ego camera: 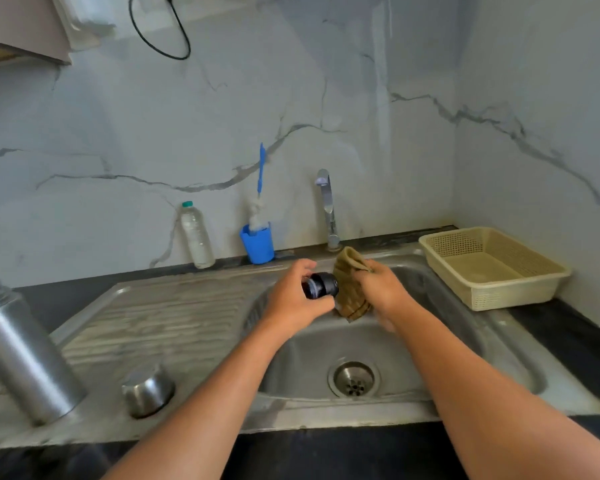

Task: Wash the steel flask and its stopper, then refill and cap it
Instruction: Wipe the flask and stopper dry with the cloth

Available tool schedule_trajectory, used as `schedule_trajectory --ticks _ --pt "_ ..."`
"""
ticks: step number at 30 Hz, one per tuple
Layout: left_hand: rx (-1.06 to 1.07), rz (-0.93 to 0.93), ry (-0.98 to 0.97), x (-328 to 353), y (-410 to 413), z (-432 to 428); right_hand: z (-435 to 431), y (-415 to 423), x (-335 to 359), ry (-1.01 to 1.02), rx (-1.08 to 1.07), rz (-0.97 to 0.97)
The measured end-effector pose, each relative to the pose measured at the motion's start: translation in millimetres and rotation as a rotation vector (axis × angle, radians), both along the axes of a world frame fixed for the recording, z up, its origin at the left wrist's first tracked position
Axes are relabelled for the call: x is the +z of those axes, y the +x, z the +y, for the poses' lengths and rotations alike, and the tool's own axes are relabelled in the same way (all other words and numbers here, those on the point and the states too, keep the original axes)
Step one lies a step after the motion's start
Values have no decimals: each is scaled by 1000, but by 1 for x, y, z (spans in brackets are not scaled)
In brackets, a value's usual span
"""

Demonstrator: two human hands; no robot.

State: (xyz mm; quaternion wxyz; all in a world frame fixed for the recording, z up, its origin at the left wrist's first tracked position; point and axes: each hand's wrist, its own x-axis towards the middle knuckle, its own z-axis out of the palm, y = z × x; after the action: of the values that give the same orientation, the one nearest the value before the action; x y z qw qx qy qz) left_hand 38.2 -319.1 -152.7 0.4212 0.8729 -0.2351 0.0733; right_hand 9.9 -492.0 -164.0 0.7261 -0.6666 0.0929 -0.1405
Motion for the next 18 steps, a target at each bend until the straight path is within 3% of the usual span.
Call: schedule_trajectory --ticks 4,7,11,18 --pt "42 74 -167 -18 12 -14 -12 16 -7 283 24 9" --pt "39 127 -328 -25 20 -15 -10 17 -4 306 62 -17" --pt "29 253 -566 -26 25 -14 -3 8 2 219 130 -56" --pt "-69 543 -960 -20 28 -6 14 3 1 -185 171 -136"
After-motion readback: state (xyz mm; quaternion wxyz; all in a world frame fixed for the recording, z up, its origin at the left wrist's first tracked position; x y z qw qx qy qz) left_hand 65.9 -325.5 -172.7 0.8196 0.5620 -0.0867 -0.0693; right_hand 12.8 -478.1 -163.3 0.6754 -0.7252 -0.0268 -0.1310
